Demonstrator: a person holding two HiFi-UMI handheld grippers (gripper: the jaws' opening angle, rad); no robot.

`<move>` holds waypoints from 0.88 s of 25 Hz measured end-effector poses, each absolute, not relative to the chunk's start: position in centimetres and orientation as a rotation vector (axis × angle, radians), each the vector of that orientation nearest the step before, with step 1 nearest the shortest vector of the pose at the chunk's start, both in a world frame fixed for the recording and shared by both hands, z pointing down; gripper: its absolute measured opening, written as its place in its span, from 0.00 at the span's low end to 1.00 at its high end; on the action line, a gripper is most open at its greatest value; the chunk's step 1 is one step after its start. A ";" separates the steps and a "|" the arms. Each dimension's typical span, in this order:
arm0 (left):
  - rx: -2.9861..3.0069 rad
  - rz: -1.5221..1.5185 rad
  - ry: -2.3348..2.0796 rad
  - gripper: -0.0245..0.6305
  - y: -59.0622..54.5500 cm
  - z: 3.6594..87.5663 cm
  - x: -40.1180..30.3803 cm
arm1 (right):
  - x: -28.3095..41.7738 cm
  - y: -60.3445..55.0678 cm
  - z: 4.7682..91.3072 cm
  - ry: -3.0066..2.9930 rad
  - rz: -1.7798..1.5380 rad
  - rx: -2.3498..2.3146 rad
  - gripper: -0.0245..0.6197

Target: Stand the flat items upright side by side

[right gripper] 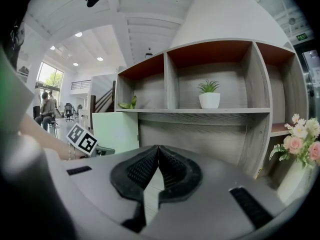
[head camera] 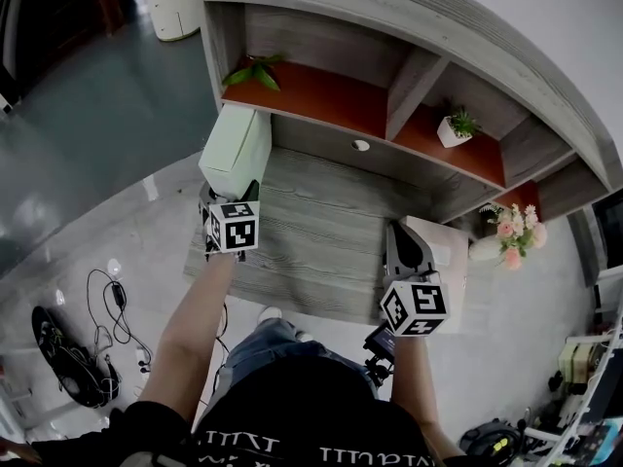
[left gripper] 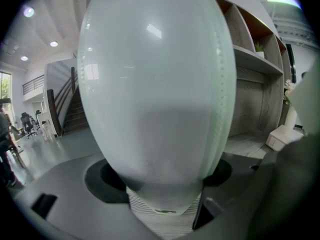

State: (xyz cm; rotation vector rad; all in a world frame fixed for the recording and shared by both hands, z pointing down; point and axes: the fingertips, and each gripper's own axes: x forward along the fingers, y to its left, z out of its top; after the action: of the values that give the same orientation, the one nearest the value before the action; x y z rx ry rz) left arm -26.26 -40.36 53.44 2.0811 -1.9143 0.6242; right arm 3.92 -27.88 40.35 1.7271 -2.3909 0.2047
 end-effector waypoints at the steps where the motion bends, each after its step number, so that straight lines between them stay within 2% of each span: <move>1: 2.086 0.626 -1.917 0.60 -40.3 53.5 -26.3 | 3.8 -27.9 40.4 -2.387 0.208 1.733 0.06; 5: 2.134 0.611 -1.916 0.77 -40.1 53.2 -26.7 | 3.3 -28.0 40.3 -2.375 0.213 1.751 0.06; 9: 2.203 0.573 -1.836 0.85 -39.0 52.6 -26.6 | 3.4 -28.1 40.0 -2.360 0.221 1.802 0.06; 22: 2.203 0.432 -1.762 0.87 -35.3 50.3 -28.4 | 5.9 -26.3 39.3 -2.301 0.214 1.952 0.06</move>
State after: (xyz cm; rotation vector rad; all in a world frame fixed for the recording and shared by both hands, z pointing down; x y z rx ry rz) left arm -28.39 -35.26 50.30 2.2026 -1.7616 0.4321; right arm 5.89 -26.33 39.27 1.9519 -2.3005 0.2140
